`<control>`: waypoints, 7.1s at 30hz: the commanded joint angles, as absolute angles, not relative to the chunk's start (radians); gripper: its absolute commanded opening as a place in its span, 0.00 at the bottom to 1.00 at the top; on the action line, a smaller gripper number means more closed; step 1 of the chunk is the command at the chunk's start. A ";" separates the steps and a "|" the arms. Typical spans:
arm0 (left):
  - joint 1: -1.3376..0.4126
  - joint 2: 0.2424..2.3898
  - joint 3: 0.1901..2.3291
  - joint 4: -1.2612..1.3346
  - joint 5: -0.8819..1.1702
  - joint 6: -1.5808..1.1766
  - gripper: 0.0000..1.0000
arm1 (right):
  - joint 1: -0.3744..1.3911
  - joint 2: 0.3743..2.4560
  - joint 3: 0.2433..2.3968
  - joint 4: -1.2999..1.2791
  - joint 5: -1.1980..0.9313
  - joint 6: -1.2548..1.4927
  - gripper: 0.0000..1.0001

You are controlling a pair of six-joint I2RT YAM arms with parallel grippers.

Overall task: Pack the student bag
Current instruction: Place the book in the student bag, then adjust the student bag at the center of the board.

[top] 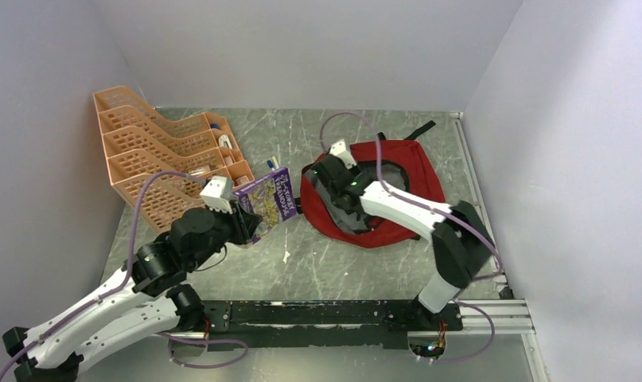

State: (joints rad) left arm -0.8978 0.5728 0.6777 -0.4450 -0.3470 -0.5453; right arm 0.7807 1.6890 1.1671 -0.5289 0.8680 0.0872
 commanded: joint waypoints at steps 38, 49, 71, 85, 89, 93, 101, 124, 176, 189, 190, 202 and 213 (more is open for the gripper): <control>-0.896 1.346 0.771 0.454 -0.078 -1.238 0.05 | 0.678 1.166 0.935 -0.224 0.343 0.161 0.00; -0.885 1.650 0.903 0.769 0.092 -1.185 0.05 | 0.678 1.138 0.913 -0.221 0.301 0.155 0.00; -0.875 2.250 1.334 1.043 0.219 -1.228 0.05 | 0.678 1.109 0.904 -0.237 0.280 0.176 0.00; -0.873 2.393 1.522 0.782 0.219 -1.212 0.32 | 0.678 1.103 0.895 -0.250 0.302 0.171 0.00; -0.874 2.362 1.500 0.753 0.226 -1.197 0.53 | 0.678 1.102 0.886 -0.247 0.314 0.164 0.00; -0.870 2.323 1.472 0.711 0.237 -1.163 0.83 | 0.678 1.100 0.884 -0.247 0.323 0.161 0.00; -0.844 2.231 1.402 0.642 0.243 -1.131 0.98 | 0.678 1.099 0.870 -0.239 0.341 0.153 0.00; -0.791 1.996 1.240 0.387 0.228 -0.929 0.98 | 0.668 1.104 0.865 -0.250 0.351 0.129 0.00; -0.704 1.908 1.359 -0.421 -0.445 -0.444 0.75 | 0.666 1.056 0.806 -0.334 0.359 0.218 0.00; -0.663 1.894 1.269 -0.328 -0.287 -0.425 0.05 | 0.665 1.019 0.802 -0.370 0.526 0.256 0.00; -0.663 1.879 1.254 -0.317 -0.274 -0.426 0.05 | 0.666 1.011 0.799 -0.364 0.544 0.256 0.00; -0.670 1.665 1.266 -0.226 0.068 -0.423 0.05 | 0.664 1.068 0.985 -0.190 0.678 0.111 0.00; -0.690 1.679 1.674 -0.354 0.131 -0.438 0.05 | 0.630 1.171 1.241 0.014 0.762 -0.160 0.00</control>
